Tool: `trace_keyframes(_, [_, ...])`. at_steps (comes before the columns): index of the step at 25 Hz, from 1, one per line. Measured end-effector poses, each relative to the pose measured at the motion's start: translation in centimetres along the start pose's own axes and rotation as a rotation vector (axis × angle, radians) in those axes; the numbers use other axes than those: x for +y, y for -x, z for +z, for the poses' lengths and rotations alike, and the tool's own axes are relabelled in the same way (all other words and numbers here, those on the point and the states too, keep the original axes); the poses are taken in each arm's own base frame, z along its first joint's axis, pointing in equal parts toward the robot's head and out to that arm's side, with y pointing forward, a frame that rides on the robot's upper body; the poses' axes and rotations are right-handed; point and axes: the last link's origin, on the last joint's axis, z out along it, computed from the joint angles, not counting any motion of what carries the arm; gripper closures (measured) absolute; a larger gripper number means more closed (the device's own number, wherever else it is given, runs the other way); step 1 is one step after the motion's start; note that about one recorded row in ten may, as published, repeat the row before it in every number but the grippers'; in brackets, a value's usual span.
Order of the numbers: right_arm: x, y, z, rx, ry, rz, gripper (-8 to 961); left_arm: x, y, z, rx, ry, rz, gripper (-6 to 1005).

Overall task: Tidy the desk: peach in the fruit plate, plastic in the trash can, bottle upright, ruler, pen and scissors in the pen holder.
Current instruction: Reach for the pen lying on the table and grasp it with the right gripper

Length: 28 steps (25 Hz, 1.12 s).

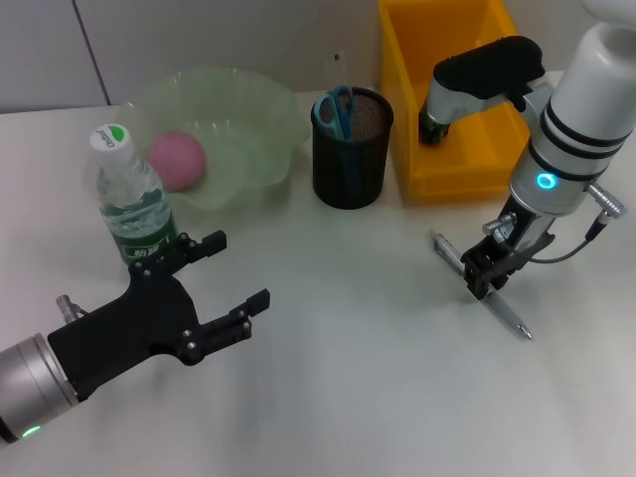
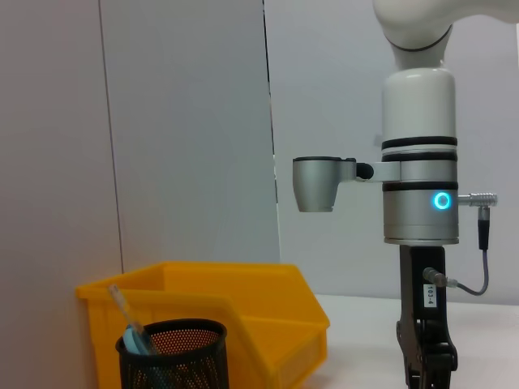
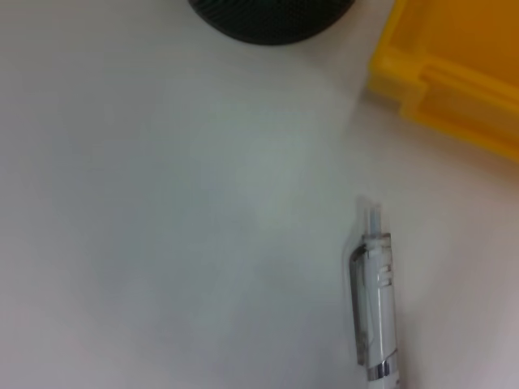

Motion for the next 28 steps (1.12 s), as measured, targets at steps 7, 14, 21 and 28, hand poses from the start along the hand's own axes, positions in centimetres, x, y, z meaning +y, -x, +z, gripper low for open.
trace_keyframes(7, [-0.02, -0.06, 0.15, 0.002, 0.000, 0.002, 729, -0.05, 0.01, -0.01, -0.002, -0.001, 0.001, 184])
trace_keyframes(14, [0.03, -0.11, 0.36, 0.007, 0.000, -0.001, 730, -0.08, 0.01, 0.04, -0.003, -0.001, 0.002, 184])
trace_keyframes(21, [0.06, -0.10, 0.36, 0.009, -0.003, -0.009, 729, -0.09, 0.00, 0.03, -0.003, -0.001, 0.002, 185])
trace_keyframes(28, [0.17, -0.03, 0.33, 0.011, -0.014, -0.024, 834, -0.11, -0.01, 0.02, -0.002, -0.003, 0.002, 185])
